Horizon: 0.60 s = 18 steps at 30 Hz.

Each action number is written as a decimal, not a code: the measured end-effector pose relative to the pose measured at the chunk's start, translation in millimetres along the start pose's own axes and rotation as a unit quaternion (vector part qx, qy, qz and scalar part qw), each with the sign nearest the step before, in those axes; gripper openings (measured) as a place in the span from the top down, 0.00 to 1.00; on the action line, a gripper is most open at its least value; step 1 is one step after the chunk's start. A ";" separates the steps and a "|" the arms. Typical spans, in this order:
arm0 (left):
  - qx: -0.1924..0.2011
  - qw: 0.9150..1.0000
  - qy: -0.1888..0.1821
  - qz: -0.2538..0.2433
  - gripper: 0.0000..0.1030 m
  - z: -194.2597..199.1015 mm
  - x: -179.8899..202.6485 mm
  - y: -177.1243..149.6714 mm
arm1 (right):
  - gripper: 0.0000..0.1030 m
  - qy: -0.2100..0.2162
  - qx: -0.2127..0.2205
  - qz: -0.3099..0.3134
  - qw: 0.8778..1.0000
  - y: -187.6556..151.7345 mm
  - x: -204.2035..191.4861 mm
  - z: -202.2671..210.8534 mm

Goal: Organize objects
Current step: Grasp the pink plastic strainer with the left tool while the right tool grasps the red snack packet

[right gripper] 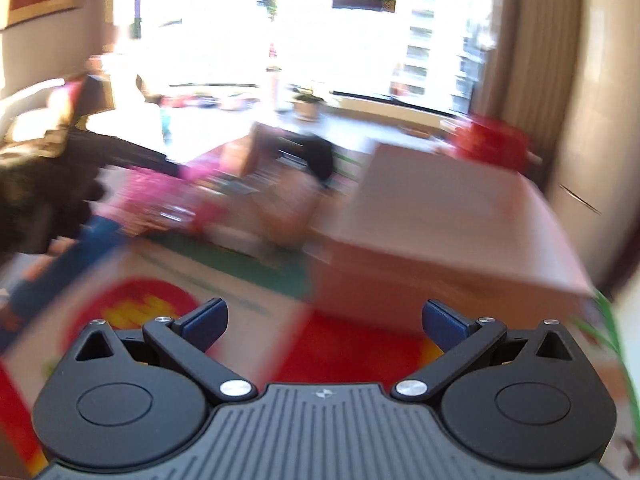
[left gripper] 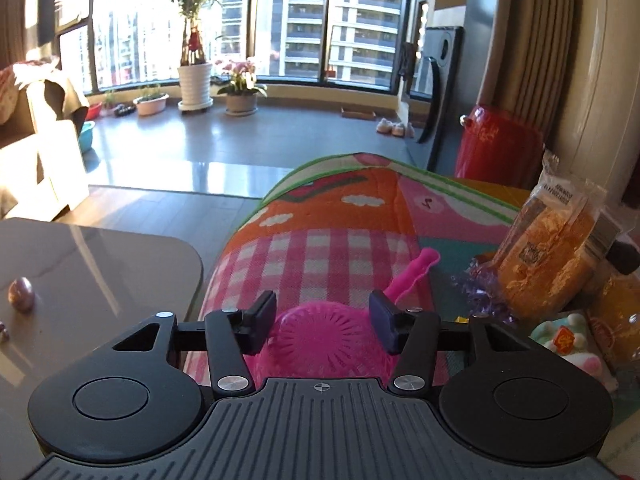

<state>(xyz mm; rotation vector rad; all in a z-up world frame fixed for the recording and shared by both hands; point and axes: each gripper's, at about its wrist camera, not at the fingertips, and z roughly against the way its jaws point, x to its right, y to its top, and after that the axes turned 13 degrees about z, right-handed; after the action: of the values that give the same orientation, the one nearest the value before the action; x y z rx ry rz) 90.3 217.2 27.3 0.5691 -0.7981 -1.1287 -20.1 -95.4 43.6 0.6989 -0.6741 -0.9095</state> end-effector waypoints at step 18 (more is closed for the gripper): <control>0.070 0.991 -0.043 0.105 0.48 133.9 -51.6 -19.6 | 0.18 0.116 -0.009 0.137 0.984 116.5 -109.0 -139.2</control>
<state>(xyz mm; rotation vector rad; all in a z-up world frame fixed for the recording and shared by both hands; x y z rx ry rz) -38.4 258.1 79.5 0.5413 -0.9938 -0.9137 91.3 83.9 27.2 0.6660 -0.5367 -0.5695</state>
